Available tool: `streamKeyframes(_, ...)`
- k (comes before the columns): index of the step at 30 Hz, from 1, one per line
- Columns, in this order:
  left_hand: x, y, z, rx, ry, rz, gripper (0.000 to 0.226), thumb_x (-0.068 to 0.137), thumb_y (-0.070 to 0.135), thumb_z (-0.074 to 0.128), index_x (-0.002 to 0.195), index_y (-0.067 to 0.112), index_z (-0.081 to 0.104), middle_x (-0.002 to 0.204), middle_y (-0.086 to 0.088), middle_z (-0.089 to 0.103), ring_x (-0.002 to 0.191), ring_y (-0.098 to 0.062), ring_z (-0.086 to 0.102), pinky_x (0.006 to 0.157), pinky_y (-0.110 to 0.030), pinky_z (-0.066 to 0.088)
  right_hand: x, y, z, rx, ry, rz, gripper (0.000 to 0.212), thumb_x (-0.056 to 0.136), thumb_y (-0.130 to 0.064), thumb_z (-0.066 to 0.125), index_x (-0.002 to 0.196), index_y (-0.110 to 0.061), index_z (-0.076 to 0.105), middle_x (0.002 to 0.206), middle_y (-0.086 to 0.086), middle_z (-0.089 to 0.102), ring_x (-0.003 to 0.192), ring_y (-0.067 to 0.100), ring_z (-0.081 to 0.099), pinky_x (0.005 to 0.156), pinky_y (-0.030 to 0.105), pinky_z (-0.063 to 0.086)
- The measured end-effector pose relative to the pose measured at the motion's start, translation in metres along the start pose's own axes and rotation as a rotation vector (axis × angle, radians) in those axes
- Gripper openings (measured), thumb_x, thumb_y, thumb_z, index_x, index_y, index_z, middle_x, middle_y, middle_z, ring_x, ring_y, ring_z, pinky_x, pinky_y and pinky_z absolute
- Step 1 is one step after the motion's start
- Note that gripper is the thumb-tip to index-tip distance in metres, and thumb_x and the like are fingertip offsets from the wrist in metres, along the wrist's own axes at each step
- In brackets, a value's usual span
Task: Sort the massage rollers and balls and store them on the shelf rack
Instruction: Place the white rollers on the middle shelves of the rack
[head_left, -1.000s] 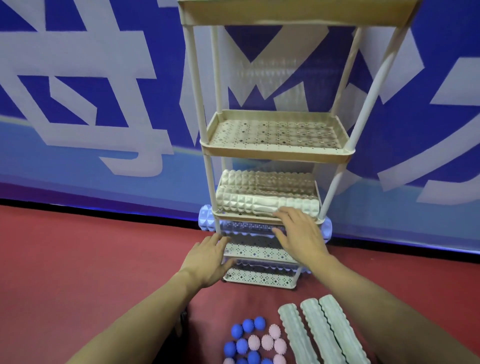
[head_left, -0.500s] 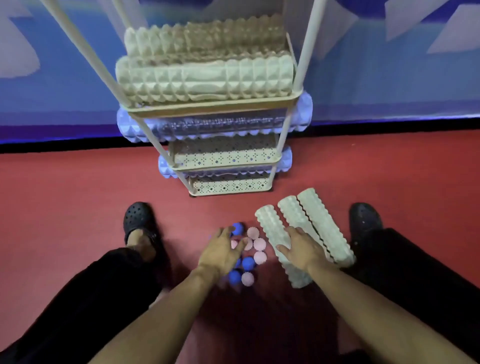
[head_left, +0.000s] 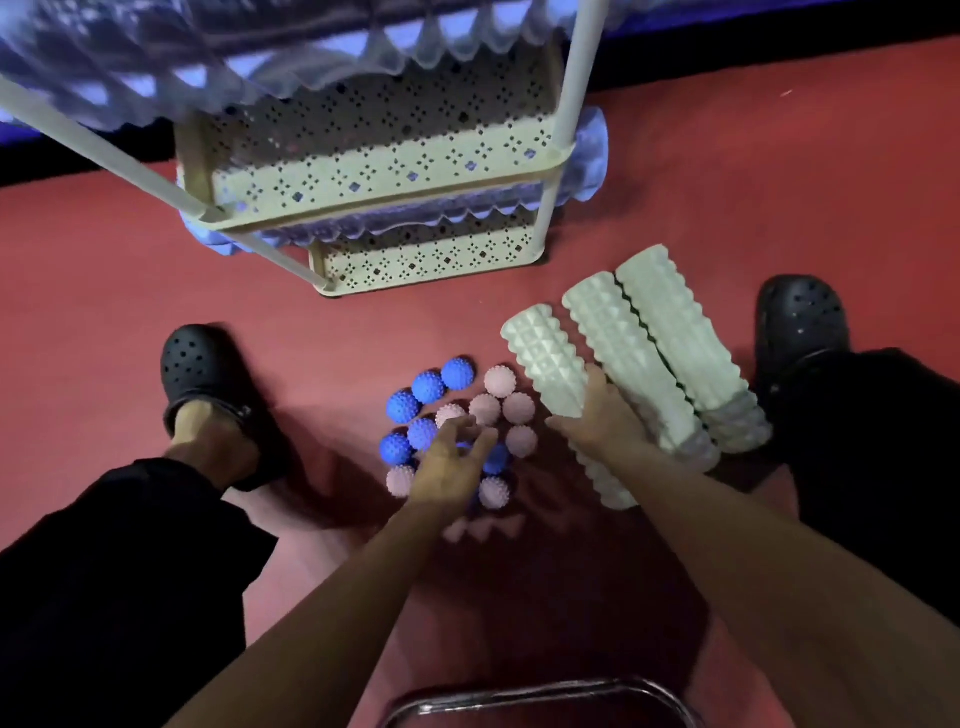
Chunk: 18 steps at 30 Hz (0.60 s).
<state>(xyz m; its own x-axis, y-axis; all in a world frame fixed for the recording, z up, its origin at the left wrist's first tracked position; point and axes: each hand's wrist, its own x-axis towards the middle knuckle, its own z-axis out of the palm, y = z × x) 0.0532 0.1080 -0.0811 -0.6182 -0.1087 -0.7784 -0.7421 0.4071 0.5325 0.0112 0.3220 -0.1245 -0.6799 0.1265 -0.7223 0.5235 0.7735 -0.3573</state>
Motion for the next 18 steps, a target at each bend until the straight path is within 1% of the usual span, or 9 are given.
streamKeyframes(2, 0.003, -0.006, 0.010, -0.024, -0.013, 0.007, 0.036, 0.095, 0.037, 0.066, 0.124, 0.017, 0.060, 0.114, 0.003, 0.068, 0.101, -0.015, 0.065, 0.088, -0.027, 0.049, 0.006, 0.006, 0.002, 0.058, 0.011, -0.037, 0.105, 0.068, -0.047, 0.086, 0.150, -0.017, 0.028, 0.139, 0.011, 0.052, 0.128, 0.031, 0.051, 0.103, 0.044, 0.045)
streamKeyframes(5, 0.002, -0.012, 0.020, -0.081, -0.016, -0.002, 0.016, 0.096, 0.031, 0.067, 0.110, 0.029, 0.060, 0.108, 0.005, 0.066, 0.090, -0.006, 0.063, 0.072, -0.011, 0.047, 0.010, 0.016, 0.001, 0.120, -0.015, -0.119, 0.102, 0.065, -0.049, 0.088, 0.146, -0.016, 0.036, 0.134, 0.004, 0.055, 0.123, 0.023, 0.053, 0.101, 0.042, 0.046)
streamKeyframes(7, 0.001, -0.012, 0.026, -0.115, -0.026, -0.040, 0.024, 0.096, 0.031, 0.066, 0.119, 0.024, 0.061, 0.111, 0.003, 0.066, 0.090, -0.008, 0.062, 0.076, -0.019, 0.051, 0.006, 0.019, -0.003, 0.220, -0.096, -0.132, 0.089, 0.066, -0.049, 0.090, 0.138, -0.018, 0.045, 0.127, -0.004, 0.059, 0.113, 0.010, 0.059, 0.096, 0.031, 0.050)
streamKeyframes(9, 0.001, -0.005, 0.030, -0.167, -0.047, -0.087, 0.036, 0.096, 0.033, 0.066, 0.126, 0.015, 0.061, 0.118, -0.006, 0.068, 0.096, -0.015, 0.063, 0.089, -0.036, 0.053, -0.004, 0.016, -0.009, 0.415, -0.230, -0.092, 0.055, 0.073, -0.043, 0.088, 0.117, -0.023, 0.060, 0.115, -0.005, 0.068, 0.094, -0.005, 0.067, 0.078, 0.014, 0.052)
streamKeyframes(11, -0.004, 0.009, 0.031, -0.288, -0.110, -0.149, 0.040, 0.095, 0.041, 0.065, 0.125, 0.014, 0.063, 0.117, -0.011, 0.070, 0.092, -0.017, 0.065, 0.083, -0.038, 0.053, -0.020, 0.009, -0.013, 0.735, -0.491, -0.013, 0.039, 0.087, -0.039, 0.077, 0.117, -0.014, 0.068, 0.109, 0.004, 0.074, 0.090, 0.005, 0.072, 0.074, 0.018, 0.054)
streamKeyframes(12, -0.008, 0.017, 0.031, -0.358, -0.173, -0.166, 0.042, 0.094, 0.047, 0.064, 0.122, 0.015, 0.066, 0.114, -0.012, 0.072, 0.089, -0.018, 0.067, 0.078, -0.036, 0.053, -0.027, 0.006, -0.012, 0.901, -0.611, 0.037, 0.042, 0.094, -0.038, 0.068, 0.122, -0.007, 0.066, 0.109, 0.009, 0.074, 0.092, 0.015, 0.073, 0.077, 0.025, 0.056)
streamKeyframes(14, -0.016, 0.030, 0.031, -0.465, -0.289, -0.168, 0.051, 0.092, 0.055, 0.063, 0.116, 0.011, 0.071, 0.105, -0.015, 0.076, 0.086, -0.025, 0.072, 0.070, -0.031, 0.056, -0.041, 0.000, -0.012, 1.064, -0.724, 0.043, 0.043, 0.102, -0.040, 0.055, 0.125, -0.005, 0.065, 0.108, 0.010, 0.074, 0.097, 0.020, 0.071, 0.083, 0.030, 0.055)
streamKeyframes(16, -0.020, 0.038, 0.028, -0.561, -0.339, -0.180, 0.066, 0.088, 0.060, 0.066, 0.111, -0.001, 0.072, 0.095, -0.018, 0.074, 0.079, -0.032, 0.069, 0.066, -0.033, 0.057, -0.048, -0.004, -0.014, 0.981, -0.671, -0.045, 0.041, 0.104, -0.042, 0.051, 0.126, -0.012, 0.067, 0.114, 0.002, 0.075, 0.106, 0.013, 0.071, 0.087, 0.023, 0.054)
streamKeyframes(18, -0.024, 0.044, 0.021, -0.555, -0.313, -0.189, 0.070, 0.082, 0.064, 0.072, 0.108, -0.001, 0.072, 0.090, -0.015, 0.075, 0.075, -0.031, 0.070, 0.065, -0.033, 0.056, -0.051, -0.009, -0.024, 0.694, -0.527, -0.171, 0.038, 0.100, -0.049, 0.055, 0.122, -0.023, 0.071, 0.115, -0.012, 0.074, 0.111, 0.003, 0.067, 0.095, 0.017, 0.050)
